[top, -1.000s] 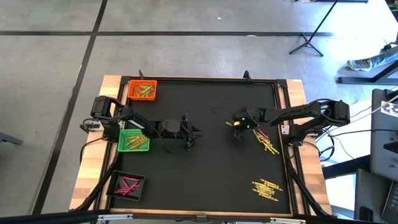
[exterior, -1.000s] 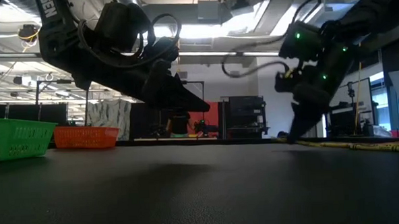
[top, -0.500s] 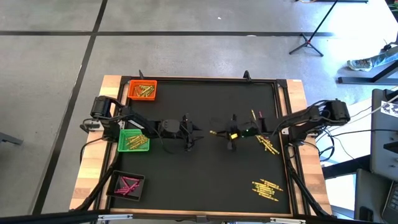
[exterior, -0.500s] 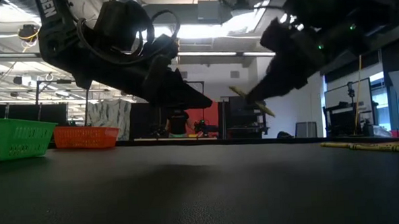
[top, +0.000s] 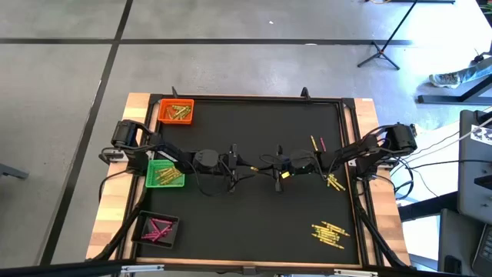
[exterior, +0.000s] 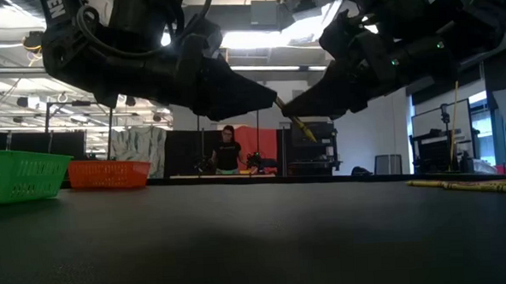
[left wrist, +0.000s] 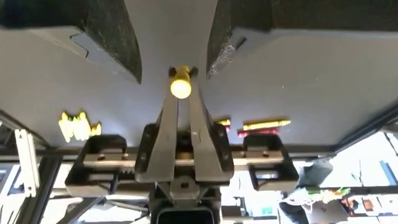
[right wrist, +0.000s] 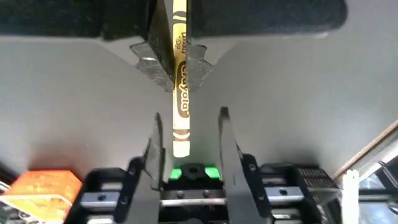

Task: Sort crayons
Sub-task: Put the yellow crayon into the green bin

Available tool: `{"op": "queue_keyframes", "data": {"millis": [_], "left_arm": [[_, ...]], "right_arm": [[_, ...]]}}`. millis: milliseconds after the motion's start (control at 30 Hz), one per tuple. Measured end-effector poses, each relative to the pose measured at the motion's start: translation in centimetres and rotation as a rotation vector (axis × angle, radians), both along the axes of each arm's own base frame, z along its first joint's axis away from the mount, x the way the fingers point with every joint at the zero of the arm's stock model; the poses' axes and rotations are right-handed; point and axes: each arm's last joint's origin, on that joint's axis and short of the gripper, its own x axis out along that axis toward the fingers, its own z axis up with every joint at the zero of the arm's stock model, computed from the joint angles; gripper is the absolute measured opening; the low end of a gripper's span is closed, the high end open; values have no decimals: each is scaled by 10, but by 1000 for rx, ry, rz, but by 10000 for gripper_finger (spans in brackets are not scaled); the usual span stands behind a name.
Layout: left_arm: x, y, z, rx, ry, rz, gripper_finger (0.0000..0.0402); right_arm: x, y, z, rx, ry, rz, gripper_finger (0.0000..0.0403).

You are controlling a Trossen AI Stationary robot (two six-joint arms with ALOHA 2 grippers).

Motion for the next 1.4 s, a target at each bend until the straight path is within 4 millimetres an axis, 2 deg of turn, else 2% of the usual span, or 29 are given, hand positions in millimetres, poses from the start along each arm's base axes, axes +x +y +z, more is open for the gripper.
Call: {"op": "queue_keyframes", "data": {"millis": [233,800,1033,1133,1267,1400], "left_arm": [[0,0,3,-28,-33,11,153],[1,1,8,-32,-86,23,11],[1,1,8,-32,-87,23,8],[1,1,8,-30,-85,27,8],[0,0,8,-29,-54,27,7],[-8,-1,20,-20,32,46,7]], "right_arm": [[1,1,1,-14,-27,22,16],[2,0,4,-38,-60,27,17],[2,0,4,13,-57,11,19],[2,0,4,13,-57,15,42],[0,2,8,34,-43,79,99],[-9,6,13,74,35,146,143]]}}
